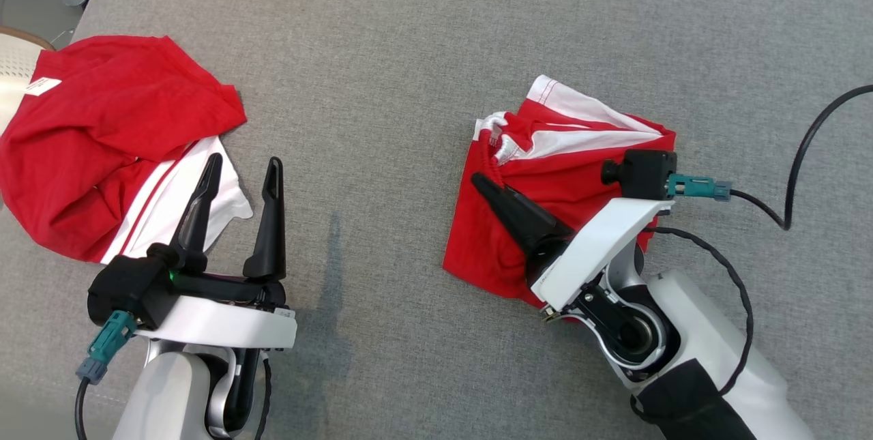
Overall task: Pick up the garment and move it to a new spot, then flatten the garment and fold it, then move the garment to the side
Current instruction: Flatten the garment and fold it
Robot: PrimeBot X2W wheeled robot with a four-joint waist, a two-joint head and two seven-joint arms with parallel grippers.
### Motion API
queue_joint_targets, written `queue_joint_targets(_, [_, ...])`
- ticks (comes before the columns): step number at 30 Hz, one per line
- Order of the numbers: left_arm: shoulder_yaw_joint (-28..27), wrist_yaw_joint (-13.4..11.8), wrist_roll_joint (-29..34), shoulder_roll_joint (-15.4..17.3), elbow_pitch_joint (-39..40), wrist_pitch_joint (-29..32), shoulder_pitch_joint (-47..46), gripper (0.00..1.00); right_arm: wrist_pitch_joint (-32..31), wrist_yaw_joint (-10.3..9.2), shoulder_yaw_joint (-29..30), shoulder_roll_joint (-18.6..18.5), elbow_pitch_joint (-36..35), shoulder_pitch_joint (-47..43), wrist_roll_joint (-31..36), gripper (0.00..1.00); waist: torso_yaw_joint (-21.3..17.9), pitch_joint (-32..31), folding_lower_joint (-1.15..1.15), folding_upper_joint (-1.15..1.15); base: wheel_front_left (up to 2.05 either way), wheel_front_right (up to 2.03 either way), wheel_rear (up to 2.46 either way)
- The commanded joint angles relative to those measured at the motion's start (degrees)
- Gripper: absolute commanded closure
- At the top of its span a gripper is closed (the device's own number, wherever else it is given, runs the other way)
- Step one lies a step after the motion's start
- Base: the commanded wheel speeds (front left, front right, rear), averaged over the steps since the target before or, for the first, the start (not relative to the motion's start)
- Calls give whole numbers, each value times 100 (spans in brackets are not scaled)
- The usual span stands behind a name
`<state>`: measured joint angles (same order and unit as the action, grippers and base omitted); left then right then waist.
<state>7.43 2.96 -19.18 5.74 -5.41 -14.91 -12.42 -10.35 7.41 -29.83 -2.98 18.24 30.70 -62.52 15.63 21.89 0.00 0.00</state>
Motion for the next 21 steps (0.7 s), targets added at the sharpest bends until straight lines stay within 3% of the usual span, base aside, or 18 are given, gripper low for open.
queue_joint_targets(1, [-48,42,80,-10,-4,-20,-101,0,163,15,-149,-60,11,91,87,0,-49,-10,0,0,0,0,0])
queue_joint_targets(7, [-125,55,156,20,-8,-20,-49,0,890,15,-556,-413,-361,268,652,0,-292,-89,0,0,0,0,0])
queue_joint_targets(13, [-193,19,220,76,37,-20,18,0,1626,14,-358,-689,-632,253,1299,0,-560,-168,0,0,0,0,0])
queue_joint_targets(21, [-298,-66,213,223,129,12,118,0,2306,14,1152,-771,-1028,-257,2904,0,-897,-267,0,0,0,0,0])
